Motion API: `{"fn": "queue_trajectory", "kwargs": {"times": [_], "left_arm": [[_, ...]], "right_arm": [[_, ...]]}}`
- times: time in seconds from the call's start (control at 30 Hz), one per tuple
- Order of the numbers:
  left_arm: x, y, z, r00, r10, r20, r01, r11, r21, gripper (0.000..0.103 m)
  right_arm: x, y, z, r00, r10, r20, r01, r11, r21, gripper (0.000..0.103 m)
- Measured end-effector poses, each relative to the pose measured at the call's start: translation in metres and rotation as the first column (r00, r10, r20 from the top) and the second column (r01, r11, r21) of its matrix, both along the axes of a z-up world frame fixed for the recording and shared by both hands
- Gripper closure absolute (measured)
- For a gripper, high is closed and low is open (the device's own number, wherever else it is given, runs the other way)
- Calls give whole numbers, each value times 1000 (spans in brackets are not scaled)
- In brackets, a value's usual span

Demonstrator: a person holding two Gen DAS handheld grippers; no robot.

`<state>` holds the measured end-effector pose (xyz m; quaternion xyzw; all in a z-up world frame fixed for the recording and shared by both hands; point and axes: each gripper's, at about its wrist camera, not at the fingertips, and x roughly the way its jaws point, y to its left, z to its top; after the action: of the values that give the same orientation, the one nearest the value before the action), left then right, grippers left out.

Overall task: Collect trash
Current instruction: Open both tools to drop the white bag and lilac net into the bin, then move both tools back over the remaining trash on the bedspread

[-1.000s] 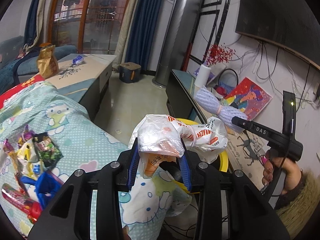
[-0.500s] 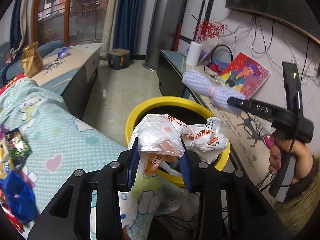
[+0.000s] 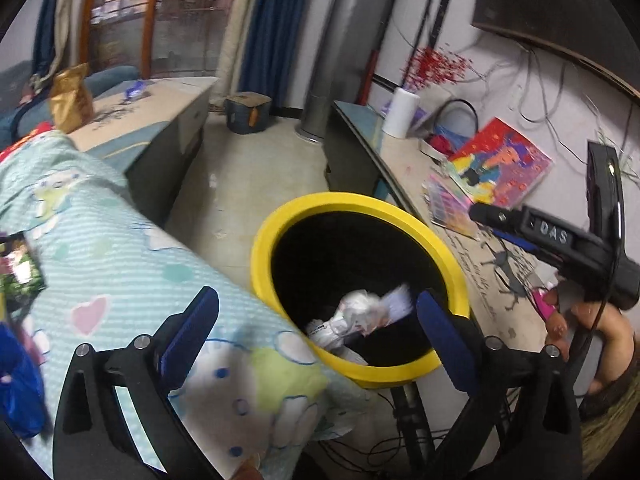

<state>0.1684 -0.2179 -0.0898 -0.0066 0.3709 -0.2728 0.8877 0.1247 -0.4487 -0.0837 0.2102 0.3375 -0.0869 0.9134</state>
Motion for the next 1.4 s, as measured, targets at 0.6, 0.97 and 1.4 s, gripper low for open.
{"fn": "queue_trajectory", "kwargs": {"times": [0.6, 0.97, 1.4], "left_arm": [[-21, 64, 54, 981, 159, 113, -153, 986, -62, 6], [-32, 110, 77, 947, 279, 157, -266, 959, -102, 6], [-45, 159, 93, 892, 408, 195, -385, 911, -144, 6]], "right_arm": [[-2, 69, 33, 979, 190, 73, -181, 977, -109, 33], [-9, 101, 49, 958, 265, 107, -252, 959, -127, 32], [-18, 142, 60, 918, 373, 134, -357, 925, -129, 32]]}}
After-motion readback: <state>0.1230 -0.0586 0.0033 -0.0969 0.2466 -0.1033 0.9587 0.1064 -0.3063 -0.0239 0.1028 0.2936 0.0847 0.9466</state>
